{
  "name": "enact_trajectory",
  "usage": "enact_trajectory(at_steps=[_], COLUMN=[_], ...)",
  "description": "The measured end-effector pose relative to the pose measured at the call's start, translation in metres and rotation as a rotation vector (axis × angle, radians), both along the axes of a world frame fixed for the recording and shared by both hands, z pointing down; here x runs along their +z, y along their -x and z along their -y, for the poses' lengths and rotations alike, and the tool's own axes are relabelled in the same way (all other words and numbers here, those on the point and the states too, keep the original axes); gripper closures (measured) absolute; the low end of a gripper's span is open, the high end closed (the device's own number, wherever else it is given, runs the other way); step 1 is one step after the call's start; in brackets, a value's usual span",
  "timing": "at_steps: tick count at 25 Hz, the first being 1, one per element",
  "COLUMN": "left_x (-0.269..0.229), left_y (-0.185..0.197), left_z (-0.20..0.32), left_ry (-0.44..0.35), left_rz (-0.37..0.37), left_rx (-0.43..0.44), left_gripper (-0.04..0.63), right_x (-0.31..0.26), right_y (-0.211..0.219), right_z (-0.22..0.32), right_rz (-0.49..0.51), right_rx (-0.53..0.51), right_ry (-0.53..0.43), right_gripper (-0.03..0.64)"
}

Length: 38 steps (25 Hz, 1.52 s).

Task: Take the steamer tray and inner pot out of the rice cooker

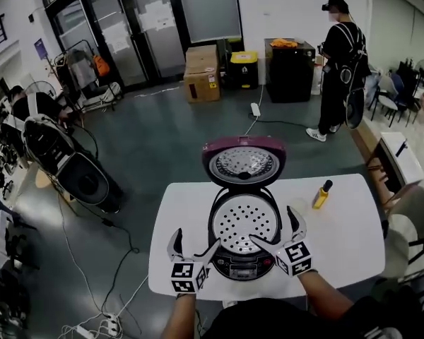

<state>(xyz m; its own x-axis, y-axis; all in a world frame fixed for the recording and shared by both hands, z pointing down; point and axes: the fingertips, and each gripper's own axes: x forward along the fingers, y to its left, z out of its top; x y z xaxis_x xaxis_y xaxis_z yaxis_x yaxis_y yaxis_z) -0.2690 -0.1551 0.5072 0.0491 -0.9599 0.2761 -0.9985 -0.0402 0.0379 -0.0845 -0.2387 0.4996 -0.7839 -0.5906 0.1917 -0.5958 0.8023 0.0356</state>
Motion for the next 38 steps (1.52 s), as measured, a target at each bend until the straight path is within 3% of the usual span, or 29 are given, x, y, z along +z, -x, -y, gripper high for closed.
enact_trajectory(at_steps=[6,10,15,18,23,27,33,38], left_x=[0.04,0.072,0.097,0.111,0.125,0.127,0.124,0.118], left_y=[0.002,-0.007,-0.016,-0.02,-0.023,-0.02,-0.013,-0.009], left_z=[0.048,0.077,0.096,0.103,0.106,0.107,0.111,0.112], left_ry=[0.104,0.222,0.351,0.412,0.456,0.466,0.462,0.446], left_rz=[0.001,0.056,0.167,0.219,0.29,0.312,0.328,0.344], left_rx=[0.189,0.34,0.437,0.47,0.495,0.462,0.398,0.358], left_gripper=[0.067,0.125,0.143,0.169,0.208,0.278,0.367,0.4], right_x=[0.043,0.063,0.106,0.12,0.136,0.144,0.139,0.132], right_y=[0.005,0.005,0.01,0.012,0.01,0.01,0.008,0.009], right_z=[0.031,0.053,0.062,0.067,0.072,0.076,0.076,0.076], right_rz=[-0.14,-0.245,-0.444,-0.558,-0.675,-0.741,-0.724,-0.714], right_rx=[0.068,0.091,-0.014,-0.059,-0.058,-0.049,-0.013,0.023], right_ry=[0.081,0.127,0.204,0.209,0.2,0.133,0.116,0.089], right_gripper=[0.025,0.029,0.037,0.118,0.249,0.435,0.469,0.476])
